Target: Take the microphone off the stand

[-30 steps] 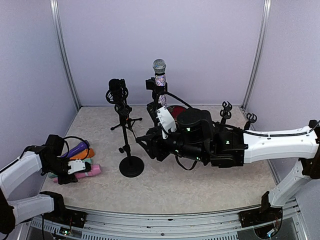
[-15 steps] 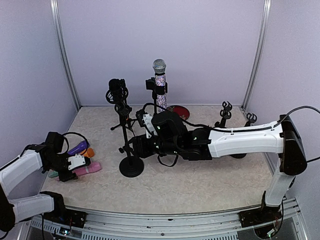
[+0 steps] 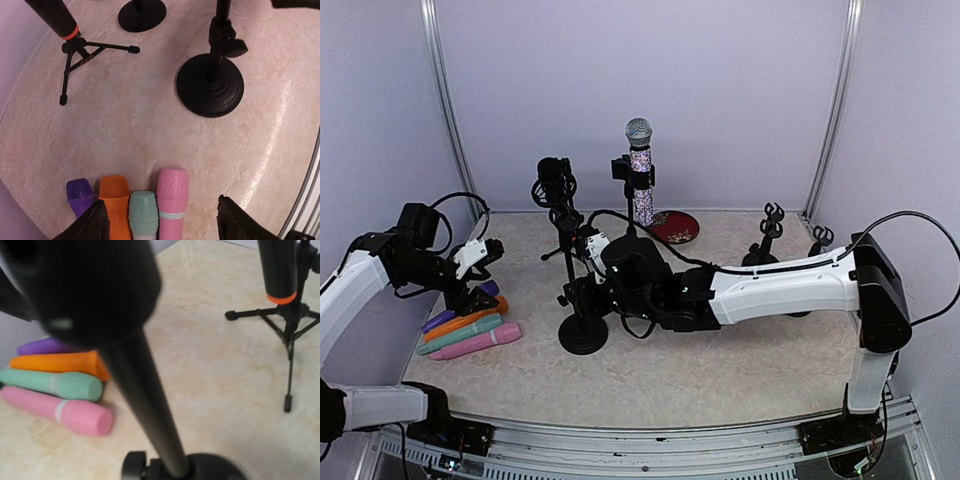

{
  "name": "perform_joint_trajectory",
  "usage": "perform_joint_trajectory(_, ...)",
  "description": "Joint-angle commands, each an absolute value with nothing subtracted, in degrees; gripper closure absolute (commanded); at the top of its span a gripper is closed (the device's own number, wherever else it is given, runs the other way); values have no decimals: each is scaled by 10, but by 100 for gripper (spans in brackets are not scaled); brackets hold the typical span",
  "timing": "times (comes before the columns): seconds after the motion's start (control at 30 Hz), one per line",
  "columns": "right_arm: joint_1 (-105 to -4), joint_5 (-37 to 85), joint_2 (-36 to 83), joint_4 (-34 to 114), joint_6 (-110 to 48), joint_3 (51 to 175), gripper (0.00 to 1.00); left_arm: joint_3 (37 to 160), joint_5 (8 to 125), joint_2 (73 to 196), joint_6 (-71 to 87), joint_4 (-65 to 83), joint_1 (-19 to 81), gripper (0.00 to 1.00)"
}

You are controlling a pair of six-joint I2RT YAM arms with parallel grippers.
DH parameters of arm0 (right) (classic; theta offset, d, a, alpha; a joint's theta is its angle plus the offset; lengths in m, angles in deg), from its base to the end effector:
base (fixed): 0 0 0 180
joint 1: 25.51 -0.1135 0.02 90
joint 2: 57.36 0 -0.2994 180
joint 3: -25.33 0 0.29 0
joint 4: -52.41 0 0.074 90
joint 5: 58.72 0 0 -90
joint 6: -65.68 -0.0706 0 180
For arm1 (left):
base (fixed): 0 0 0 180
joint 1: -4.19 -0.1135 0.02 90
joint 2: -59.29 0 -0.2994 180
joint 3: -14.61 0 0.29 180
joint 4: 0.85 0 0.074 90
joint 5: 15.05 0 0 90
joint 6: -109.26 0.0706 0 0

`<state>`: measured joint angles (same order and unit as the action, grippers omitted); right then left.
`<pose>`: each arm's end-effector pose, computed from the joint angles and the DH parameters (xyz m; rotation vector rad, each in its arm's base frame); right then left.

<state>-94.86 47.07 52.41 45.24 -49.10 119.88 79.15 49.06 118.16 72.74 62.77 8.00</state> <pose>0.2057 0.4914 0.2651 -0.5945 1.9469 0.8021 0.2242 -0.0458 0.2819 1.3135 2.0680 -0.2150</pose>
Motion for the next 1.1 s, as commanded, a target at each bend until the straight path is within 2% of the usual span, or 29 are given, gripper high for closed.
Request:
perform_joint_trajectory(0.0, -954, 516, 563, 494, -452, 1213, 44, 821, 410, 1205, 662, 619, 118, 28)
perform_joint_trajectory(0.17, -953, 527, 580, 503, -419, 1219, 55, 812, 415, 1236, 634, 566, 165, 29)
perform_joint_trajectory(0.27, -945, 506, 560, 526, -382, 1187, 69, 816, 412, 1259, 623, 552, 172, 29)
perform_joint_trajectory(0.33, -931, 468, 542, 537, -363, 1165, 83, 823, 405, 1272, 618, 551, 174, 30)
perform_joint_trajectory(0.4, -912, 420, 522, 543, -349, 1146, 90, 827, 397, 1280, 615, 548, 174, 29)
perform_joint_trajectory(0.5, -896, 383, 503, 524, -322, 1135, 96, 823, 383, 1282, 610, 537, 174, 29)
perform_joint_trajectory(0.63, -887, 387, 475, 504, -331, 1114, 93, 808, 365, 1289, 588, 500, 202, 31)
perform_joint_trajectory(0.7, -887, 376, 463, 506, -360, 1093, 86, 801, 354, 1302, 580, 482, 213, 34)
perform_joint_trajectory(0.77, -887, 362, 454, 502, -395, 1073, 72, 796, 351, 1320, 572, 466, 225, 37)
perform_joint_trajectory(0.83, -888, 357, 443, 505, -427, 1047, 67, 797, 350, 1339, 566, 455, 235, 40)
perform_joint_trajectory(1.07, -891, 366, 409, 524, -471, 965, 65, 817, 337, 1383, 552, 437, 265, 47)
